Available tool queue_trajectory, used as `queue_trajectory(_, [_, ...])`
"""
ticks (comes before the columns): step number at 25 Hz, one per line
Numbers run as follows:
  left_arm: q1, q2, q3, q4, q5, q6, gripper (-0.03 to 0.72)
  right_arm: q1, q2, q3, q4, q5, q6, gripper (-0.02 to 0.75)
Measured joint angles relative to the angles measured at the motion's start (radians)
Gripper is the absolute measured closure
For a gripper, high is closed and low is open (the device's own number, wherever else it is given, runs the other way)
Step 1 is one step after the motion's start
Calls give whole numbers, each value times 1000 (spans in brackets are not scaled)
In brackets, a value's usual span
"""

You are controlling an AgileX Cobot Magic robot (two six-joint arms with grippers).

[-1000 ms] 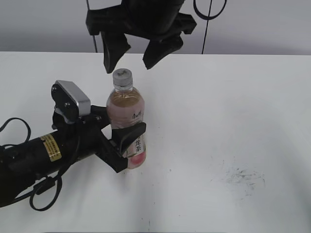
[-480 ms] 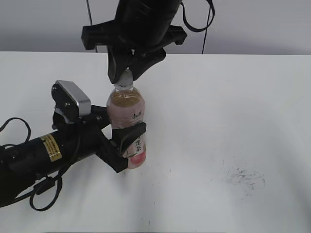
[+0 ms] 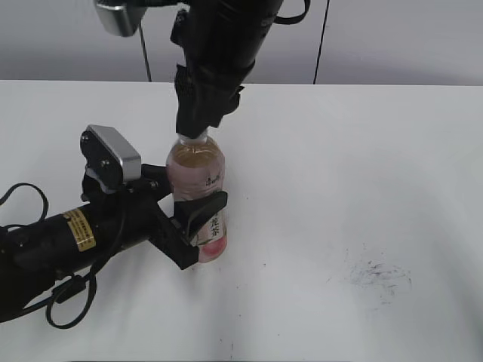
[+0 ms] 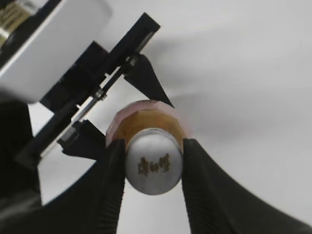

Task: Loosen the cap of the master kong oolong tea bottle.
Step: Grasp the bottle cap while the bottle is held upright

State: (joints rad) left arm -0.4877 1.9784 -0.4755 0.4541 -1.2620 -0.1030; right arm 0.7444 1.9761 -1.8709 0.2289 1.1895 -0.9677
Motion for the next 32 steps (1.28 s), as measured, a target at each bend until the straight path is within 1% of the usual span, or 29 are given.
queue_trajectory(1, [0,0,0,0,0,1,295,0,0,-1,0,0,-57,466])
queue_trajectory(3, [0,0,0,0,0,2,295,0,0,-1,0,1,-112,466])
queue_trajectory(7, [0,0,0,0,0,3,295,0,0,-1,0,2,-138,464])
queue_trajectory(9, [0,0,0,0,0,1,295,0,0,-1,0,4,-143,409])
queue_trajectory(11, [0,0,0,-1,0,-2,295,0,0,-1,9,8,-144,302])
queue_trajectory(13, [0,0,0,-1,0,-2,295,0,0,-1,39,2,-129,219])
queue_trajectory(15, [0,0,0,-1,0,-2,295,0,0,-14,60,-1,-89,180])
queue_trajectory(17, [0,0,0,-1,0,-2,295,0,-2,-40,76,-3,-34,169])
queue_trajectory(20, [0,0,0,-1,0,-3,295,0,-17,-94,86,-3,71,163])
queue_trajectory(22, [0,0,0,-1,0,-3,295,0,-30,-142,90,-2,181,162])
queue_trajectory(24, [0,0,0,-1,0,-3,295,0,-39,-192,95,-1,343,162])
queue_trajectory(27, [0,0,0,-1,0,-3,295,0,-43,-243,96,2,727,162])
queue_trajectory(29, [0,0,0,-1,0,-3,295,0,-43,-249,75,15,916,162])
queue_trajectory(32, [0,0,0,-1,0,-4,295,0,-28,-251,-11,22,1078,162])
